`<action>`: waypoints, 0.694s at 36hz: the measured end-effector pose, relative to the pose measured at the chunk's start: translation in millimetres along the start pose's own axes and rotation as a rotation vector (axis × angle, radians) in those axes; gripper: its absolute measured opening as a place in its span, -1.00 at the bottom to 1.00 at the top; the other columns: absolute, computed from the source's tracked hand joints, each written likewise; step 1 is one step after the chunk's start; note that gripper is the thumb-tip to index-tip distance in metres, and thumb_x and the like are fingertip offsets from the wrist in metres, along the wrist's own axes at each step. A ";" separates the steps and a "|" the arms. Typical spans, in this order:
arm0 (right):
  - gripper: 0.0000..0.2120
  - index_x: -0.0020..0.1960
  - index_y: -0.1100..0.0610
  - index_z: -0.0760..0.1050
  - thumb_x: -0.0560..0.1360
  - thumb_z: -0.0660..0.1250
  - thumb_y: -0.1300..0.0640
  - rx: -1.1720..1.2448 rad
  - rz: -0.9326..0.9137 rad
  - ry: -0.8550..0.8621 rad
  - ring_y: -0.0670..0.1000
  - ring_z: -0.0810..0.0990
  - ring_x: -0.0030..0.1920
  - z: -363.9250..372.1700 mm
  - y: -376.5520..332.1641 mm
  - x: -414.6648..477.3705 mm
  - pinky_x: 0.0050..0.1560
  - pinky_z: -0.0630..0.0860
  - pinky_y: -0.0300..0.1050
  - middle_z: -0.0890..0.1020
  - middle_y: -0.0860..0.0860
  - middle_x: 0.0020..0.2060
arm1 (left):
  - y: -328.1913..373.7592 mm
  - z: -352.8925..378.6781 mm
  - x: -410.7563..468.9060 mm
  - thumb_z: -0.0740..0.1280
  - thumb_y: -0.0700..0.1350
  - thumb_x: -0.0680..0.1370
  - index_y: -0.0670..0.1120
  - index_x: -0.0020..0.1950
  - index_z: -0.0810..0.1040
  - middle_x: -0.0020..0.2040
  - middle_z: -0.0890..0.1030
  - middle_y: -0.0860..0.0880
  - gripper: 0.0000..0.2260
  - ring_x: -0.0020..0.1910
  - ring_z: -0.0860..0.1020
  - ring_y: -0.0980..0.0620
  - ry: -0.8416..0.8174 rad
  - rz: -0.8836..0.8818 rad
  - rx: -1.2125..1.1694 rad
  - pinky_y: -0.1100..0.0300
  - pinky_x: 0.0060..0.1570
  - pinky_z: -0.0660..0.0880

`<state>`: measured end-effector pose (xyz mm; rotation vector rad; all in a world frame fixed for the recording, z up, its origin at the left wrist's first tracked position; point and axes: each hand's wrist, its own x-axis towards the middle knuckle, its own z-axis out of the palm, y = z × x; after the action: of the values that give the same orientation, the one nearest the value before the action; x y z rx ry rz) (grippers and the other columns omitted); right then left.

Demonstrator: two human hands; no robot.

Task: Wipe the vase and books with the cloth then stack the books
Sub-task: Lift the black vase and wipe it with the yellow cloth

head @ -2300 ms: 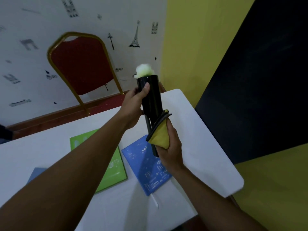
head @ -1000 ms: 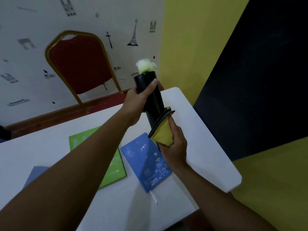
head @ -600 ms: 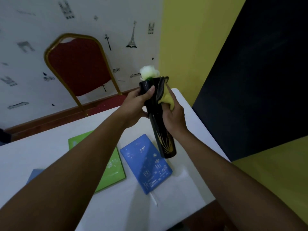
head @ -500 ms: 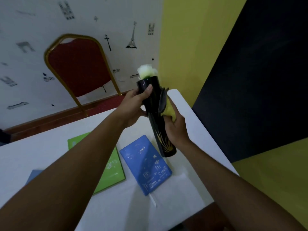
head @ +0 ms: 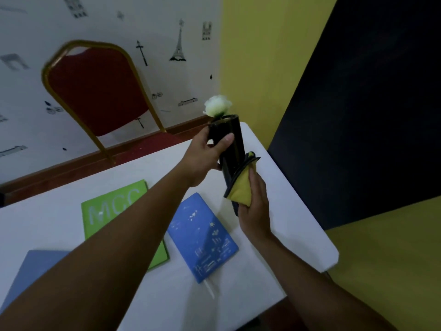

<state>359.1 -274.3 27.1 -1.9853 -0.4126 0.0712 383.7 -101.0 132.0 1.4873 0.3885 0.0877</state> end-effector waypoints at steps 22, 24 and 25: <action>-0.10 0.52 0.27 0.38 0.22 0.59 0.36 -0.731 -0.107 -0.095 0.30 0.29 0.55 -98.2 138.7 6.2 0.42 0.43 0.31 0.34 0.26 0.54 | -48.6 102.5 79.5 0.42 -0.07 0.58 -0.06 0.57 0.25 0.45 0.46 -0.04 -0.40 0.45 0.40 0.07 -0.109 0.396 0.348 0.04 0.46 0.38; -0.07 0.48 0.28 0.41 0.15 0.63 0.38 -0.772 -0.128 -0.216 0.34 0.36 0.50 -95.0 155.3 4.8 0.40 0.44 0.33 0.40 0.28 0.50 | -51.6 107.0 84.4 0.42 -0.08 0.58 -0.07 0.58 0.25 0.45 0.46 -0.04 -0.39 0.45 0.40 0.07 -0.121 0.398 0.341 0.06 0.46 0.38; -0.05 0.48 0.27 0.42 0.12 0.65 0.36 -0.783 -0.129 -0.274 0.34 0.38 0.49 -92.0 163.2 4.2 0.39 0.44 0.34 0.41 0.28 0.49 | -52.9 108.4 86.5 0.42 -0.11 0.58 -0.08 0.58 0.24 0.45 0.45 -0.04 -0.39 0.45 0.40 0.09 -0.128 0.396 0.333 0.11 0.45 0.38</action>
<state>426.1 -415.2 -76.8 -2.7217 -0.8398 0.1121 488.3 -183.7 66.7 1.8740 -0.0020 0.2507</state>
